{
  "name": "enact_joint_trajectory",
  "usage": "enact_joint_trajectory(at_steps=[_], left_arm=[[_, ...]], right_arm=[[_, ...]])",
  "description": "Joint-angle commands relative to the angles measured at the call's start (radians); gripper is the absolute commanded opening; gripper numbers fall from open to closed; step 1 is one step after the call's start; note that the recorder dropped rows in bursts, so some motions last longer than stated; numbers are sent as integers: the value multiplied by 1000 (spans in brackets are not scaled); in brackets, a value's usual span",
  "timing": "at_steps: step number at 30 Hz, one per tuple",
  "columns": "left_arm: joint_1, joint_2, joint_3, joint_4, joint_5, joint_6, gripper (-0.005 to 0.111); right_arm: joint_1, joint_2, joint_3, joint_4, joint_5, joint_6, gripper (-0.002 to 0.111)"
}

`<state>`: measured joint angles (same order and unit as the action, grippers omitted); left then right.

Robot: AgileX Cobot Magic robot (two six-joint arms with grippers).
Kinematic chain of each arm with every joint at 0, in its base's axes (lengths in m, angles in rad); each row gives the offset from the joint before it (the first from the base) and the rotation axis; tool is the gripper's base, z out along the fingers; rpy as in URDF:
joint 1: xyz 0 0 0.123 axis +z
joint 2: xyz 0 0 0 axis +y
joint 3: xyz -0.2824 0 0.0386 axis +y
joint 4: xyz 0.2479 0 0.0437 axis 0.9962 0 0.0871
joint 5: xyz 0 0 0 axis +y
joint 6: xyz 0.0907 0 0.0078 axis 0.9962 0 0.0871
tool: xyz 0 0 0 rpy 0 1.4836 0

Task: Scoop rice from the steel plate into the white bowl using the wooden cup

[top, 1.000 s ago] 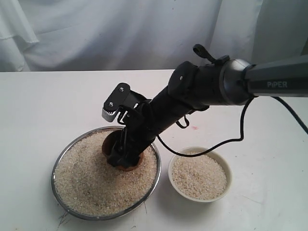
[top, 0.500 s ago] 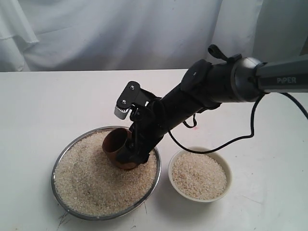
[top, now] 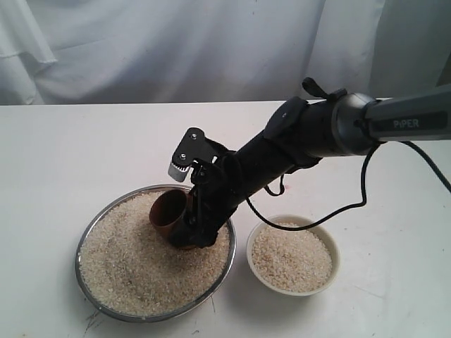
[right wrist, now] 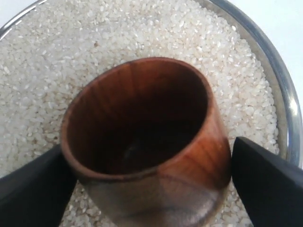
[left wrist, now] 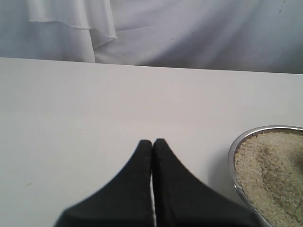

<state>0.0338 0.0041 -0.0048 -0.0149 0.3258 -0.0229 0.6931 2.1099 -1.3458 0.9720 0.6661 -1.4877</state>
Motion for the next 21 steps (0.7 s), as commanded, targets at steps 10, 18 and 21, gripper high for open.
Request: enact_joint_trajectory(at_steps=[10,18,21], left_arm=[[2,-4,5,-2,-7,-1,0],[2,-4,5,-2,-7,-1,0],[2,-4,5,-2,-7,-1,0]], right_arm=[[-6,35,4,91,63,-38,79],[-6,35,4,106,91,-52,60],[-6,35,4,111,91,-49,43]])
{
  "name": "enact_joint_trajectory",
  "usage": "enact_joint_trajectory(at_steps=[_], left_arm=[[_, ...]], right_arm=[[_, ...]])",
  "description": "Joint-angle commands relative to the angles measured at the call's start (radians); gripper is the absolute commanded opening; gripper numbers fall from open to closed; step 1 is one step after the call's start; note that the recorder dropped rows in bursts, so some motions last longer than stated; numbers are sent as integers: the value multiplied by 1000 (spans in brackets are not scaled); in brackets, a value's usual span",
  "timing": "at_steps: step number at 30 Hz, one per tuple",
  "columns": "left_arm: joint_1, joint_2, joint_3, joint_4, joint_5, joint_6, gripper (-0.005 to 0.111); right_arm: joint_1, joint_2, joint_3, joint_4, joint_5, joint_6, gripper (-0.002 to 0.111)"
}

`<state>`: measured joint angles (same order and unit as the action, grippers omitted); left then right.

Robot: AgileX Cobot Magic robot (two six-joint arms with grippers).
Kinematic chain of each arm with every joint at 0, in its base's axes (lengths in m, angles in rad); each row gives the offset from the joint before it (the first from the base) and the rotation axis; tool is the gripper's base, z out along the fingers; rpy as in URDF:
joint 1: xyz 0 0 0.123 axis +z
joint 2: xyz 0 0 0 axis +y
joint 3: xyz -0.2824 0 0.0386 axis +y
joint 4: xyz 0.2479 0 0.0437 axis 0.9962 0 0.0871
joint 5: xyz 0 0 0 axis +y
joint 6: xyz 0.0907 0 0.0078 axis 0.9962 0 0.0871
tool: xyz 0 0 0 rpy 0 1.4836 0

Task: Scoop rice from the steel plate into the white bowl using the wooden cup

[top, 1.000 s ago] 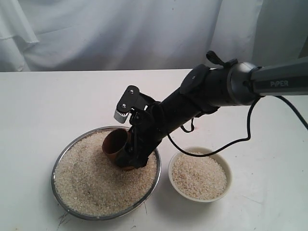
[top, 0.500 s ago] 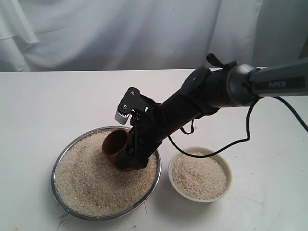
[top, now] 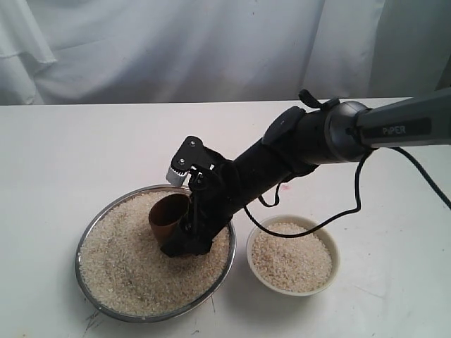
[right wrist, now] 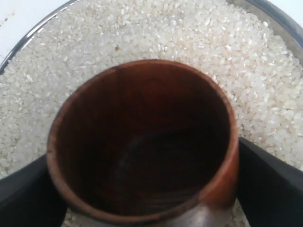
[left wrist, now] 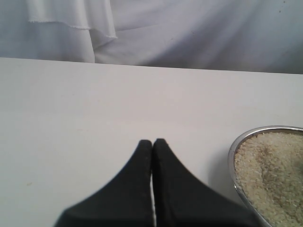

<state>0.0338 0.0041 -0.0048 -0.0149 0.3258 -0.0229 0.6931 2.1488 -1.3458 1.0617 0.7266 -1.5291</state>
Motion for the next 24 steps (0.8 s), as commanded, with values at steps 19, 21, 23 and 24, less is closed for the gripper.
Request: enact_joint_trajectory(at_steps=[19,21,23,24], left_arm=[[2,-4,5,-2,-7,-1,0],[2,-4,5,-2,-7,-1,0],[2,-4,5,-2,-7,-1,0],[2,-4,5,-2,-7,-1,0]], right_arm=[[-8,-79,2,-125,13,-47,9],[-8,-79,2,-111,-11,-105,9],[2,-79,2,-111,-78,-128,8],[7,-79,2,-117,-117,-128,6]])
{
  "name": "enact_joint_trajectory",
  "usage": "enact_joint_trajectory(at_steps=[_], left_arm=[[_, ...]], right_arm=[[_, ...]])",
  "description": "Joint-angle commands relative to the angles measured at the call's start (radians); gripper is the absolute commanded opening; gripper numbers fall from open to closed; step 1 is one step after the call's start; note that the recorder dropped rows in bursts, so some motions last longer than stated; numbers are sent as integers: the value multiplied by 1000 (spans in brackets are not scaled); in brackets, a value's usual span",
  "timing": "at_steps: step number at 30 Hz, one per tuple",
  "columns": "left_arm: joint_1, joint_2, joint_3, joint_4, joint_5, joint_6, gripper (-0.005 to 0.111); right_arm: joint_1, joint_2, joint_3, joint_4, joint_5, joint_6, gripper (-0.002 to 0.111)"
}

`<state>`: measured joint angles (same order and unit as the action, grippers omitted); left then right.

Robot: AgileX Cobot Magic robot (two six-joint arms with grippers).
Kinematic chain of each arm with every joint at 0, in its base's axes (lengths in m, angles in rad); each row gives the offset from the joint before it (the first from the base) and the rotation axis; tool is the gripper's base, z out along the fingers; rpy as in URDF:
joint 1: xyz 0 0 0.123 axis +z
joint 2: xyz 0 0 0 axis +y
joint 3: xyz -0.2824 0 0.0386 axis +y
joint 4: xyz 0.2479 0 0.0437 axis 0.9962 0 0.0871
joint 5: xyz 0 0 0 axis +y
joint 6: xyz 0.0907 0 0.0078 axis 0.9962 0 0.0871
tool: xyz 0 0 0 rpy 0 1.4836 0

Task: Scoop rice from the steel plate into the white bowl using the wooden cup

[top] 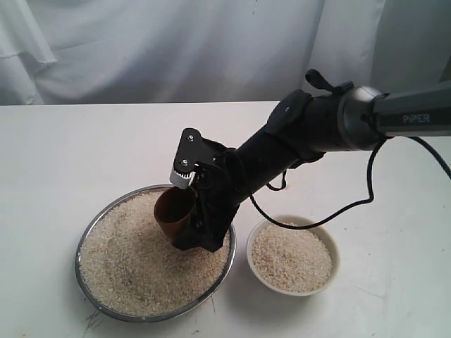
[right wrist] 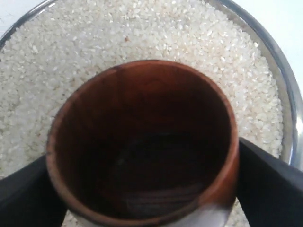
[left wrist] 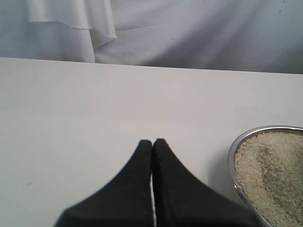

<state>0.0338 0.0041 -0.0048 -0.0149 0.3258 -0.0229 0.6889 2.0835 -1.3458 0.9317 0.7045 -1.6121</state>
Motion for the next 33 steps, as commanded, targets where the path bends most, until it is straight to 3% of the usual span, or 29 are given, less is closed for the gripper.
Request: enact_joint_trajectory(at_steps=[1,5,9,18,26,31,33], left_arm=[[2,-4,5,-2,-7,-1,0],[2,-4,5,-2,-7,-1,0],[2,-4,5,-2,-7,-1,0],[2,-4,5,-2,-7,-1,0],[2,-4,5,-2,-7,-1,0],[2,-4,5,-2,-7,-1,0],[2,-4,5,-2,-7,-1,0]], right_arm=[[29,-13,-3,-26,-183,-43,0],[149,-13,-9,-386,-441,19,0],[252,-13,-9,-615,-570,71,0],[288,-8,-6,-956,-714,59,0],[302,41,44,-972,-858,-218,0],[310,94,117,-841,-1209,-505,0],[315,126,119,-793,-1302,-504,0]])
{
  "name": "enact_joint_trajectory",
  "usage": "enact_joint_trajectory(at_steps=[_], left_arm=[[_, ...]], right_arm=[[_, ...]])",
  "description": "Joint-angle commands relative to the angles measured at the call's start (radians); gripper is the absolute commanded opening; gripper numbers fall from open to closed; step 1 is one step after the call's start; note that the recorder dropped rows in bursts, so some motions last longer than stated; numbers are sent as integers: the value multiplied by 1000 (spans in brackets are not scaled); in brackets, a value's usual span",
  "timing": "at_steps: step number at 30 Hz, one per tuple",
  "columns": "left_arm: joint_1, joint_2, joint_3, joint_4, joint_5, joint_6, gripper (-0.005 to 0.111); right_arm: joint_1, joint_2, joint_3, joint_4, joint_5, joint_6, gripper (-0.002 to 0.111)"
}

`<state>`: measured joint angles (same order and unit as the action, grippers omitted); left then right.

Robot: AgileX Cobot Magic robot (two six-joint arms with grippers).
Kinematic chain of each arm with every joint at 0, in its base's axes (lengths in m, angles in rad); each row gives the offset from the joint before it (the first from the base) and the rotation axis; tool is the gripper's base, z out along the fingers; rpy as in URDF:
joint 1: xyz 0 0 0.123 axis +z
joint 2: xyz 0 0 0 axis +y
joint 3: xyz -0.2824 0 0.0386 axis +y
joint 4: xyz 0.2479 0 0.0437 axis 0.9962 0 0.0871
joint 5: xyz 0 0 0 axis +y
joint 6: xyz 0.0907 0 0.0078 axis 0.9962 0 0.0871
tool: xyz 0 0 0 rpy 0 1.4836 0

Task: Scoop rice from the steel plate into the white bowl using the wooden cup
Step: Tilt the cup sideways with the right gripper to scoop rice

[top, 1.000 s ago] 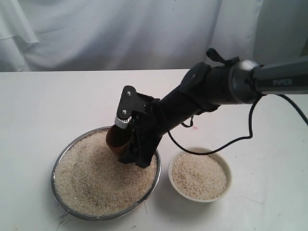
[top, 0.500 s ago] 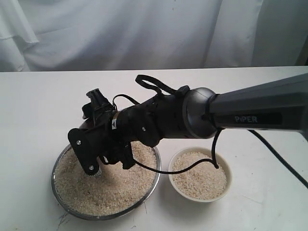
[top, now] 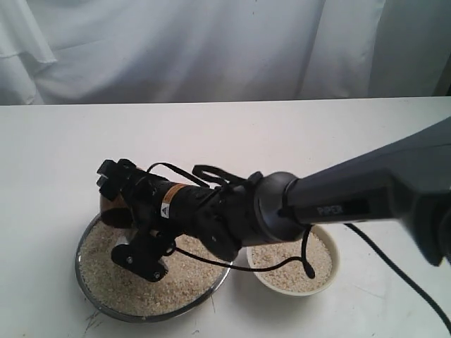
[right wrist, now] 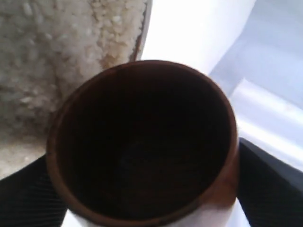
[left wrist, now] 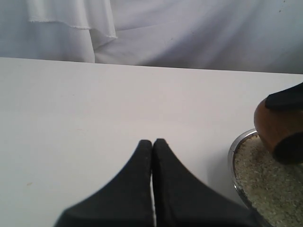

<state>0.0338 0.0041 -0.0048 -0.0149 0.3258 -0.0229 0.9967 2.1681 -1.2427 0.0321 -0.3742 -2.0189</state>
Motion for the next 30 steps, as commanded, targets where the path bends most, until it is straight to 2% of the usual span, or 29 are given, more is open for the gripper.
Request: enact_joint_trajectory(at_steps=[1,7,13,18,25,30], left_arm=[[2,-4,5,-2,-7,-1,0],[2,-4,5,-2,-7,-1,0],[2,-4,5,-2,-7,-1,0],[2,-4,5,-2,-7,-1,0],[2,-4,5,-2,-7,-1,0],[2,-4,5,-2,-7,-1,0]], right_arm=[[8,49,16,116,-232,-97,0],[24,62,56,122,-206,-97,0],[40,62,115,39,-177,-97,0],[42,57,117,77,-134,-97,0],[40,-41,95,194,282,-41,0],[35,-90,57,196,487,6,0]])
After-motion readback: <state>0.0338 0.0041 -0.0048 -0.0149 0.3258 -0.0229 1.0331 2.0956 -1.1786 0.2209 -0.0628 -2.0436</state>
